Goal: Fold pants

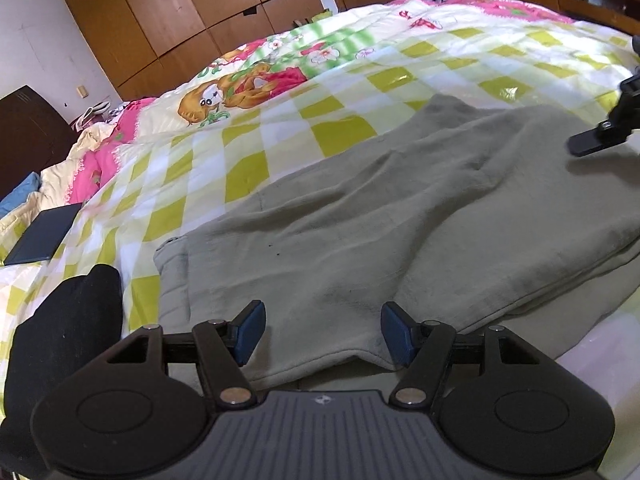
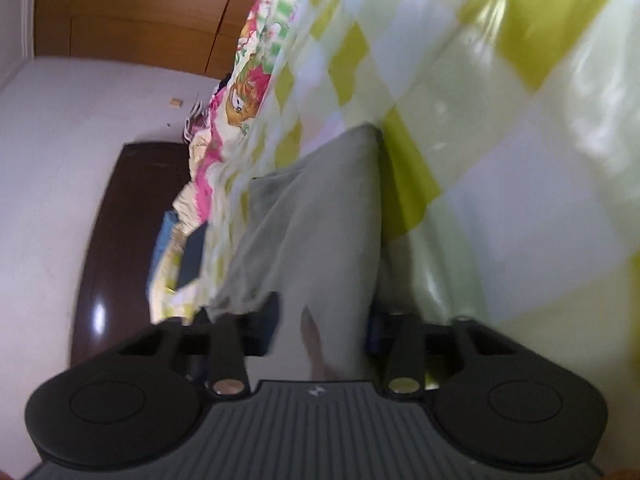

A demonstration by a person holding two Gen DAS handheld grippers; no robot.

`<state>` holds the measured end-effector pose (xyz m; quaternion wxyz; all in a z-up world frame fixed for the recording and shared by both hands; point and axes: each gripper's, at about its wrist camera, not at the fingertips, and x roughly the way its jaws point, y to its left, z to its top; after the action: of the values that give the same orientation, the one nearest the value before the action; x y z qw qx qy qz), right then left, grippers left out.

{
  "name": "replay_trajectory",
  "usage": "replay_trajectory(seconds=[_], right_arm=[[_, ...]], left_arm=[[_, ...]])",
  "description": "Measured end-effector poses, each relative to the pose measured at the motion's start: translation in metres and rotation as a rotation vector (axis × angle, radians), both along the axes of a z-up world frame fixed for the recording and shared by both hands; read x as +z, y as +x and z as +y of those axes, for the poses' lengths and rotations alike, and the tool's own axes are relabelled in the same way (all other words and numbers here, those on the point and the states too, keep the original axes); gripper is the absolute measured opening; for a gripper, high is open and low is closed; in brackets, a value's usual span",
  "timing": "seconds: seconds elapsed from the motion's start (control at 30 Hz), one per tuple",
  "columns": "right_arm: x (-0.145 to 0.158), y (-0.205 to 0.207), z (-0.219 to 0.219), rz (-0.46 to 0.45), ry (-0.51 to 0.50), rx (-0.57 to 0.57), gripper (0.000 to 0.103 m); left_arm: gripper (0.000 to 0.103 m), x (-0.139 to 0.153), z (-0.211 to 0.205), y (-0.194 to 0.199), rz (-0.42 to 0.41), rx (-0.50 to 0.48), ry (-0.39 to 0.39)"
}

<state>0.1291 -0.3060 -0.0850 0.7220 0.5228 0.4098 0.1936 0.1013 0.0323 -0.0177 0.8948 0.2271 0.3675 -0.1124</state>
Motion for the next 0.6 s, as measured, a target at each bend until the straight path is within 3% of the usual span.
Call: replay_trajectory(seconds=[0.03, 0.17, 0.3, 0.47, 0.6], right_arm=[[0.002, 0.002, 0.002, -0.008, -0.014, 0.001, 0.005], [0.015, -0.011, -0.022, -0.073, -0.057, -0.051, 0.005], [0.016, -0.027, -0.060, -0.036, -0.134, -0.119, 0.005], [0.043, -0.037, -0.087, -0.019, -0.366, -0.123, 0.007], [0.071, -0.047, -0.082, -0.035, -0.586, -0.130, 0.018]], left_arm=[[0.077, 0.001, -0.001, 0.000, 0.004, 0.005, 0.007], [0.077, 0.004, -0.009, -0.006, 0.022, 0.016, 0.013], [0.077, 0.006, -0.038, -0.027, 0.049, -0.064, -0.017], [0.077, 0.010, -0.071, -0.046, 0.083, -0.167, -0.060], [0.077, 0.016, -0.065, -0.057, 0.086, -0.160, -0.082]])
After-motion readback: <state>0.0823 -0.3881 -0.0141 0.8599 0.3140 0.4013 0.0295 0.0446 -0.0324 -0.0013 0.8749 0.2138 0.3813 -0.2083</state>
